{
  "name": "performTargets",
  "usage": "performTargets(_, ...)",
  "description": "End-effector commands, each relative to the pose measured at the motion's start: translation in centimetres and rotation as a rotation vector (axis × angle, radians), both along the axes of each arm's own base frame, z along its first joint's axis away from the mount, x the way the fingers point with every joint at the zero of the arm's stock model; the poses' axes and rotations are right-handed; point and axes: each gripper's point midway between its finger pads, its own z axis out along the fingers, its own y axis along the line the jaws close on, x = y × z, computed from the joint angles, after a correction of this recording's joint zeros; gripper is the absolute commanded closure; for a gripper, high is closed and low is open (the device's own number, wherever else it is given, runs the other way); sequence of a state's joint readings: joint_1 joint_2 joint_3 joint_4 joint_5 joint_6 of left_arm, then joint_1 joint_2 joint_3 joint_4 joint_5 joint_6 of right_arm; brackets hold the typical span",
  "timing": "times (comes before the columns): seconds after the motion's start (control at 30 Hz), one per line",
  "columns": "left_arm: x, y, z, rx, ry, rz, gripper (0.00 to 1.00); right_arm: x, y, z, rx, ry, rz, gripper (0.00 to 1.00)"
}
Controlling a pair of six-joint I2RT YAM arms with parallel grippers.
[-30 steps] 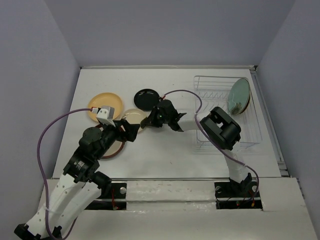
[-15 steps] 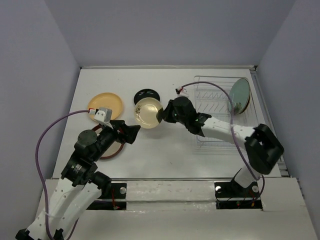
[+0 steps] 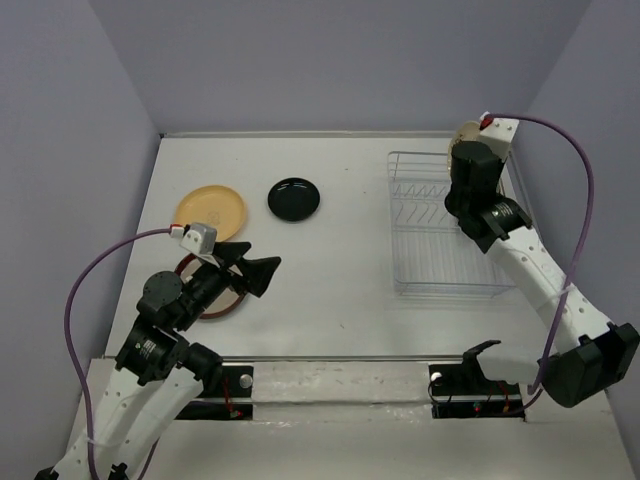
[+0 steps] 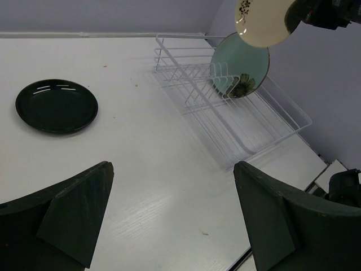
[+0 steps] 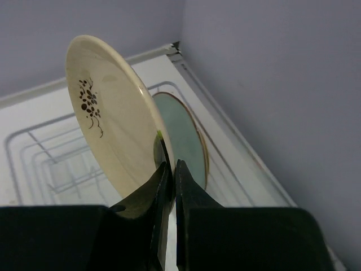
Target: Load the plates into the dish rack
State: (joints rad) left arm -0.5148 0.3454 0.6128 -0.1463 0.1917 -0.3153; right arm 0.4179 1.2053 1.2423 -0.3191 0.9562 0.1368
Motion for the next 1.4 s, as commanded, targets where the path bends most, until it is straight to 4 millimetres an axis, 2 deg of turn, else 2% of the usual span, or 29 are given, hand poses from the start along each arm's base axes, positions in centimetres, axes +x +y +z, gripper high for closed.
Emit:
performTargets(0.0,-0.4,-0.5,0.8,-0.013,-0.046,-0.036,0.01,0.0,-4.1,-0.3,-0.235,0.191,-0.149,0.93)
performTargets(0.03,-0.4,-0.4,0.9,-0.015,-0.05,-0.034,0.01,0.3,-4.7,-0.3,-0.238,0.201,-0.164,0.93)
performTargets(0.17,-0.5,-0.4,1.0,-0.015,-0.052,-0.034,0.01,2.2,-4.7,-3.0,-0.27,0.287,-0.151,0.93)
performTargets(0.2,-0.5,-0.4,1.0,-0.015,-0.052,-0.036,0.01,2.2,-5.2,-3.0,-0.269,0.289,-0.165,0.93)
performTargets(0.3,-0.5,-0.6,0.9,-0.012,-0.047,-0.043,0.01,3.0,-5.6,-5.6,-0.271,0.349,-0.157,0.93)
performTargets(0.43,-0.5,-0.7,0.8,-0.01,-0.043,-0.043,0.01,3.4,-6.0,-7.8,-0.261,0.393,-0.154,0.93)
performTargets(0.6,-0.2,-0.8,0.3,-0.001,-0.027,-0.044,0.01,4.1,-5.3,-10.6,-0.186,0.402,-0.121,0.93)
performTargets(0.8,0.8,-1.3,-1.1,0.03,0.034,-0.038,0.01,5.2,-4.7,-14.9,-0.156,0.458,-0.128,0.93)
performTargets(0.87,1.3,-1.2,-1.8,0.044,0.06,-0.019,0.01,5.5,-4.5,-15.5,-0.138,0.457,-0.125,0.93)
performTargets(0.93,1.7,-1.3,-2.4,0.055,0.084,-0.009,0.01,5.7,-4.2,-15.2,-0.106,0.43,-0.127,0.93)
performTargets(1.0,2.1,-1.2,-2.9,0.065,0.105,0.004,0.01,5.7,-4.1,-14.4,-0.079,0.39,-0.134,0.84)
performTargets(1.03,2.3,-1.4,-3.4,0.077,0.125,0.005,0.01,5.5,-4.2,-13.5,-0.068,0.364,-0.134,0.59)
performTargets(1.13,3.1,-1.4,-4.6,0.101,0.173,0.024,0.01,5.3,-3.4,-11.9,-0.004,0.307,-0.086,0.31)
performTargets(1.2,3.5,-1.4,-5.2,0.11,0.2,0.035,0.01,4.5,-2.7,-10.2,0.059,0.244,-0.041,0.28)
performTargets(1.23,3.7,-1.6,-6.0,0.116,0.235,0.034,0.01,4.4,-1.5,-10.0,0.086,0.237,0.021,0.27)
performTargets(1.27,3.9,-1.7,-6.3,0.116,0.25,0.035,0.01,3.8,-1.0,-8.6,0.097,0.193,0.041,0.26)
performTargets(1.3,4.1,-1.9,-6.9,0.12,0.278,0.034,0.01,3.3,-0.5,-8.7,0.094,0.192,0.055,0.26)
performTargets(1.33,4.3,-1.9,-7.0,0.111,0.29,0.036,0.01,3.0,0.3,-8.5,0.1,0.184,0.083,0.26)
performTargets(1.37,4.6,-2.0,-7.2,0.092,0.308,0.044,0.01,2.4,2.5,-7.4,0.119,0.141,0.153,0.26)
